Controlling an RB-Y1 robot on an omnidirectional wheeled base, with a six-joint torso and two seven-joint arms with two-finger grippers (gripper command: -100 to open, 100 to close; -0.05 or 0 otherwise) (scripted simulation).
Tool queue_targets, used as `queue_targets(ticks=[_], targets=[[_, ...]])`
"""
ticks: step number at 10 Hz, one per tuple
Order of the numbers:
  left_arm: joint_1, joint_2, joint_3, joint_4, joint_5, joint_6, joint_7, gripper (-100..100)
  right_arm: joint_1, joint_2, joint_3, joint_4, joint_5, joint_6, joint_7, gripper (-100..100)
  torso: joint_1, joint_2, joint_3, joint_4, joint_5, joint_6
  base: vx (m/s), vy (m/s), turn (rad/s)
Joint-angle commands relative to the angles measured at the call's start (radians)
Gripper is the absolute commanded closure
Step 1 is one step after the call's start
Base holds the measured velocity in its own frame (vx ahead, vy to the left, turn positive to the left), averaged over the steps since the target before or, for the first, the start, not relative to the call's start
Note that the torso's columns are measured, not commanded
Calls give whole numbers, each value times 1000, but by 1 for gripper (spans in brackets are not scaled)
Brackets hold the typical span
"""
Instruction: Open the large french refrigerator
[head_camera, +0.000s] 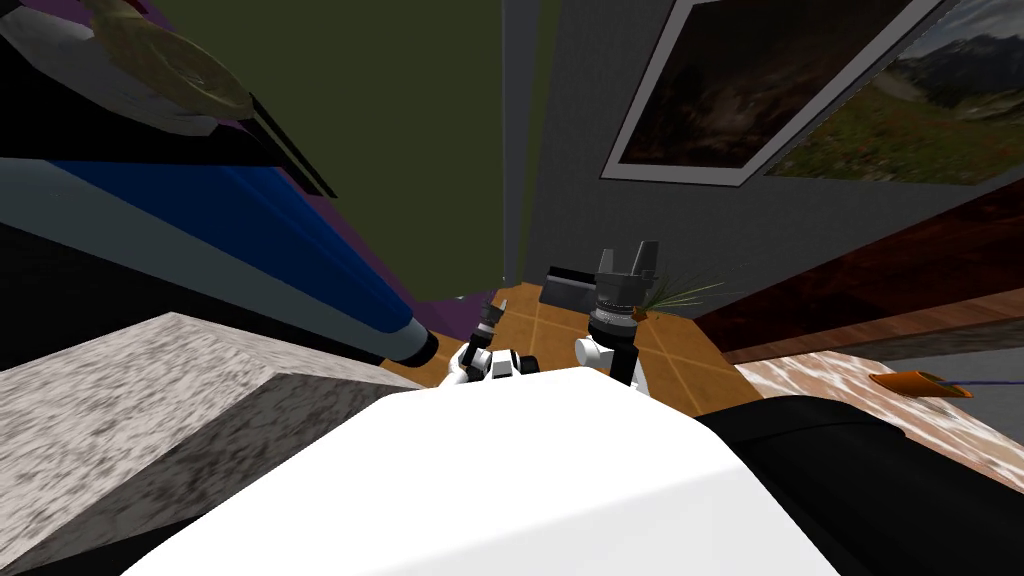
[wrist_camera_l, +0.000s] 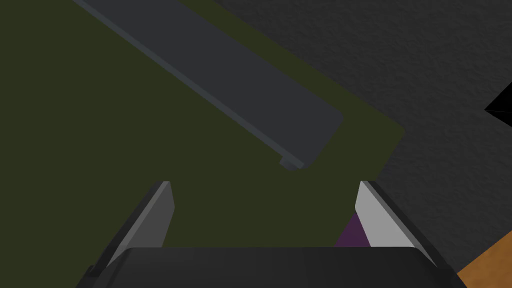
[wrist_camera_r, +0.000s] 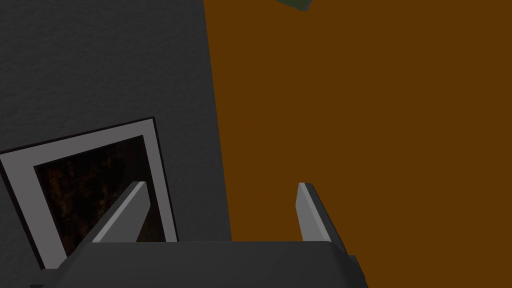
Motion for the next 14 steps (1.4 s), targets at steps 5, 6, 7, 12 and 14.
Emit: queue_targets(ticks=[5, 6, 7, 12, 14], targets=[[0, 142, 30, 23, 8, 9, -18, -100, 0, 0, 0, 0, 0, 0, 0, 0, 2, 5, 3, 2, 1, 0, 24, -31, 27], [0, 137, 52, 30, 15, 12, -30, -100, 0, 0, 0, 0, 0, 0, 0, 0, 1, 4, 2, 1, 0, 0, 84, -129, 104], [0, 145, 67, 33, 20, 13, -38, -100, 0, 0, 0, 0, 0, 0, 0, 0, -2, 2, 1, 1, 0, 0, 113, -166, 102], [-2, 43, 98, 21, 37, -1, -51, -100, 0, 0, 0, 0, 0, 0, 0, 0, 9, 9, 6, 3, 2, 0, 69, -114, 56], [-2, -17, 101, 19, 39, -3, -51, -100, 0, 0, 0, 0, 0, 0, 0, 0, 6, 7, 4, 2, 2, 0, -2, 4, 12]])
